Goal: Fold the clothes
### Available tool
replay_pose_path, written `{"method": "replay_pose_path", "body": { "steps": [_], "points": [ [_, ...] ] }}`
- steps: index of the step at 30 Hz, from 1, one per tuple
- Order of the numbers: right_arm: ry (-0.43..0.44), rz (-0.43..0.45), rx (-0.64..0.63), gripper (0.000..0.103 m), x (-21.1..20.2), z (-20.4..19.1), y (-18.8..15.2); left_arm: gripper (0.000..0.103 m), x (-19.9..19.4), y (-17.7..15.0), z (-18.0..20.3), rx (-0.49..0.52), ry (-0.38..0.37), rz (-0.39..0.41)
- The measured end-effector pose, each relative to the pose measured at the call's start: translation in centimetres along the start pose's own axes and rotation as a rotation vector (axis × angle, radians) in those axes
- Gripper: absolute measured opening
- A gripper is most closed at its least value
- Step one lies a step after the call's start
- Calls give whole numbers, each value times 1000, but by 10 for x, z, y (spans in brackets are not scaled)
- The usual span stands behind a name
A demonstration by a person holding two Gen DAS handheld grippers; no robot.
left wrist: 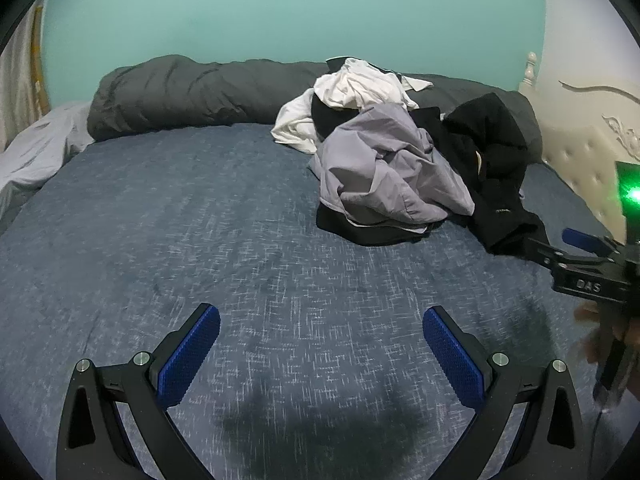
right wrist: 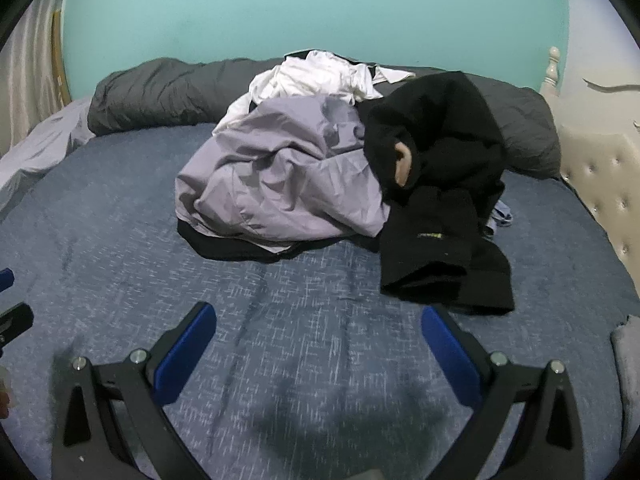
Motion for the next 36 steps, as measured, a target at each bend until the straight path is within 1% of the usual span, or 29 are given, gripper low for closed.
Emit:
{"method": "replay_pose_path", "body": {
  "steps": [5, 9, 12, 14, 18, 20, 22, 23, 25, 27, 29, 32, 34, 35, 36],
  "points": [
    [14, -10, -22, 103, 27, -2, 5, 103, 11, -5, -4, -8, -22, 7],
    [17, -35, -41, 103, 52, -4, 7, 103, 18, -13, -12, -39, -46, -3],
    [28, -74, -44, 103, 75, -8, 8, 103, 23, -18, -19, -61, -49, -6],
    [45, -70, -41, 103, 88, -11, 12, 103, 25, -22, -25, -73, -50, -3],
    [50, -81, -89, 103, 109, -20, 24, 103, 25, -28, -38, -111, -57, 5],
    [51, -87, -117, 100, 118, -25, 29, 103, 25, -31, -45, -129, -62, 0],
    [49, -96, -140, 94, 127, -30, 33, 103, 25, -35, -50, -136, -60, 4],
    [47, -102, -149, 92, 132, -31, 34, 103, 24, -36, -51, -134, -61, 5],
    [48, -117, -159, 83, 143, -34, 37, 103, 25, -39, -51, -129, -63, 4],
    [47, -131, -159, 79, 154, -35, 39, 103, 24, -42, -52, -126, -65, 4],
    [46, -143, -154, 79, 164, -36, 40, 103, 23, -47, -55, -137, -66, 4],
    [33, -143, -174, 72, 176, -35, 43, 103, 28, -53, -56, -136, -68, -15],
    [25, -147, -192, 58, 181, -35, 45, 103, 31, -56, -55, -135, -70, -23],
    [22, -150, -201, 53, 184, -34, 46, 103, 33, -58, -55, -134, -72, -27],
    [18, -152, -210, 46, 187, -34, 47, 103, 34, -59, -55, -134, -73, -29]
  ]
}}
Point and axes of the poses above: each gripper's, at about its wrist camera, not at the fingertips, and x roughly the way its jaws point, z to its right, y to its top, the point moved 8 cm from there along x, roughly the way its jaws point, and after that the axes turned 14 degrees about y, right-handed, at the moved point
